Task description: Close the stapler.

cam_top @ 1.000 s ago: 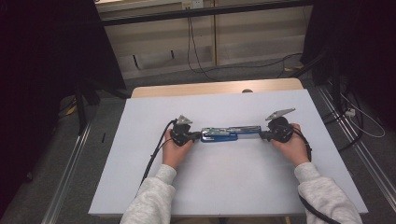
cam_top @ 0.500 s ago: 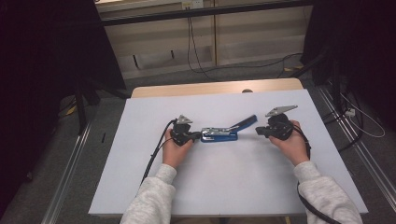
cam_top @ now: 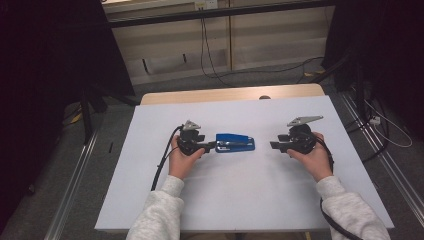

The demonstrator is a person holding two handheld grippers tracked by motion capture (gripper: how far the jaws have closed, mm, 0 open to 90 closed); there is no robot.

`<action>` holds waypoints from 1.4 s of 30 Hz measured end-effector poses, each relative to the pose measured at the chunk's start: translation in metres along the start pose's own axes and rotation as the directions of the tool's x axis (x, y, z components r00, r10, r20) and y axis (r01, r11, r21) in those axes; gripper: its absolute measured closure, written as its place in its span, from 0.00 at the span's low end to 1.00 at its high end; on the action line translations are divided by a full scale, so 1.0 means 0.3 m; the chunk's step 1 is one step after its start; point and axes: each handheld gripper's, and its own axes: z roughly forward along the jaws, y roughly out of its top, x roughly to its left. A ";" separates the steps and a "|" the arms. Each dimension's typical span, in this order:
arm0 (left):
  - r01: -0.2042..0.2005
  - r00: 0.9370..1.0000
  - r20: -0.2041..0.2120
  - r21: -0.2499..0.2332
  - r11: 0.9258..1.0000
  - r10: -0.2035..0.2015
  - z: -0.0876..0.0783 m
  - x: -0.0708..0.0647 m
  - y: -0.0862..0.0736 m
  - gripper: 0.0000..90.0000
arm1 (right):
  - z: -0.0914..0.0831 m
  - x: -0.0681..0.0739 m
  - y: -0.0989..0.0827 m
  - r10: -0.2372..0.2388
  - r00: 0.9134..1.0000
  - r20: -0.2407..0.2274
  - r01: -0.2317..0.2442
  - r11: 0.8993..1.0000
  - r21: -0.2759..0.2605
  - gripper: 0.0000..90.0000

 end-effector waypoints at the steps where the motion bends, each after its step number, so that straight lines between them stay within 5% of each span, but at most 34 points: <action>1: 0.010 1.000 0.002 -0.003 1.000 -0.010 -0.009 0.001 -0.003 0.41 | -0.003 0.000 -0.003 0.005 1.000 -0.003 -0.005 1.000 -0.007 0.50; 12: 0.040 0.999 0.026 -0.017 0.999 -0.040 -0.125 -0.001 -0.054 0.19 | -0.060 0.046 -0.029 -0.030 0.999 -0.022 0.030 0.999 -0.030 0.29; 18: -0.005 1.000 0.019 -0.028 1.000 0.006 -0.190 -0.010 -0.076 0.17 | -0.101 0.067 -0.057 -0.049 0.998 -0.033 0.048 0.998 -0.035 0.24; 42: -0.002 1.000 -0.007 -0.058 0.998 0.002 -0.370 0.001 -0.170 0.14 | -0.207 0.153 -0.157 -0.102 0.992 -0.078 0.102 0.995 -0.003 0.18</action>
